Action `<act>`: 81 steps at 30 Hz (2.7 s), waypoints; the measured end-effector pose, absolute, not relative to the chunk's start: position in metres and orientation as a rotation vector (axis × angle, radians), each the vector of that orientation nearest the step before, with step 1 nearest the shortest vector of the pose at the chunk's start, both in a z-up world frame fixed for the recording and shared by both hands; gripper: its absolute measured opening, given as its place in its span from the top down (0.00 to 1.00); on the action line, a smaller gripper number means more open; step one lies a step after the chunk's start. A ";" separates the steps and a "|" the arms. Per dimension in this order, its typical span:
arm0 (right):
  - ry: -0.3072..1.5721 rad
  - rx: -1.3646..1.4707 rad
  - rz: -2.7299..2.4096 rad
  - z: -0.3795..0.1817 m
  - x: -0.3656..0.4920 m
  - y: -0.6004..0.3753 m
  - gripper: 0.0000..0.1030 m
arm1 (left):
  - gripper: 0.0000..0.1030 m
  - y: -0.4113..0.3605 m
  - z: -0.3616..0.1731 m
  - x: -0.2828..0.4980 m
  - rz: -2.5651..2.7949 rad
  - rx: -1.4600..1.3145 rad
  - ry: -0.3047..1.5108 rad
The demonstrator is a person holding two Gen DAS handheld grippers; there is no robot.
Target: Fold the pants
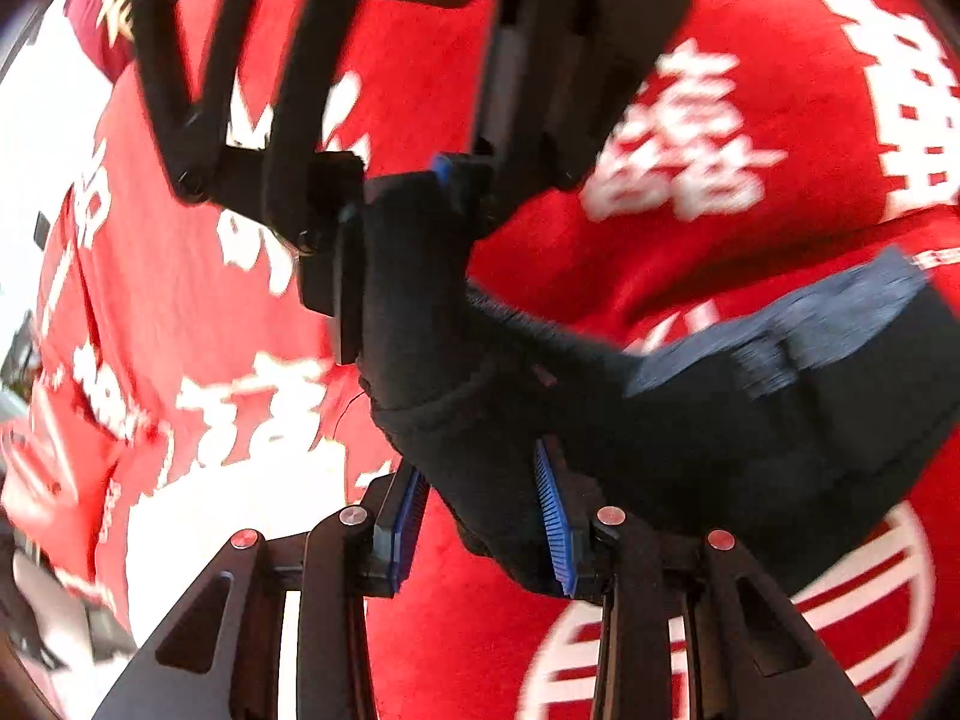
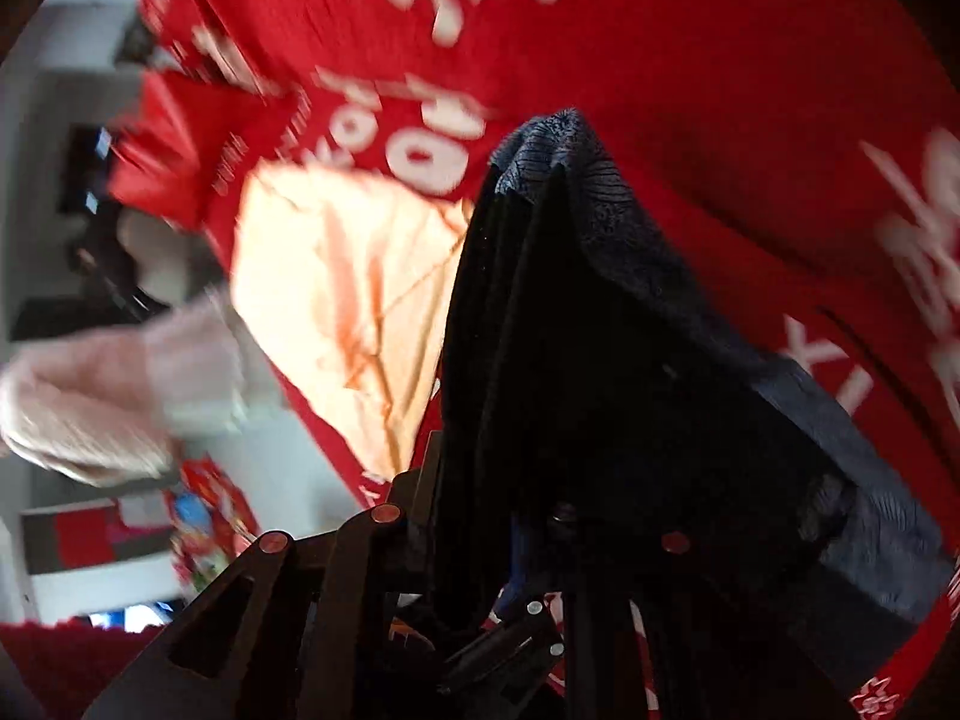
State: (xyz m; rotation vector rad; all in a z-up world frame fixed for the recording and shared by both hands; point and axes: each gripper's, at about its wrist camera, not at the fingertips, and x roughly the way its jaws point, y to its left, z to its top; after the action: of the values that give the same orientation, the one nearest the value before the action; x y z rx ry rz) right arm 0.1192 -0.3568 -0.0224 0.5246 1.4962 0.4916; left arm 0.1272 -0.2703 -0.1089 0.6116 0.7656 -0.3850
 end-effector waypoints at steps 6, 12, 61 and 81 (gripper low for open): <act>1.314 0.739 0.434 0.007 0.032 -0.485 0.82 | 0.64 -0.355 -0.074 0.067 -0.530 0.645 0.707; 1.190 0.950 0.307 -0.025 -0.067 -0.604 0.80 | 0.64 -0.452 -0.088 0.002 -0.691 0.732 0.666; 1.446 0.407 -0.105 -0.116 -0.105 -0.578 0.51 | 0.00 -0.348 -0.206 0.133 -0.295 0.306 1.443; 1.472 0.400 -0.189 -0.127 -0.120 -0.556 0.28 | 0.00 -0.341 -0.227 0.149 -0.238 0.320 1.462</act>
State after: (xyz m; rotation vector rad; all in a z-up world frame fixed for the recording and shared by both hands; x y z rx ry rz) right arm -0.1204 -0.5556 -0.1272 0.4000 1.4721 -0.1885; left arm 0.1490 -0.3407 -0.2269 0.3204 1.4616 -0.2378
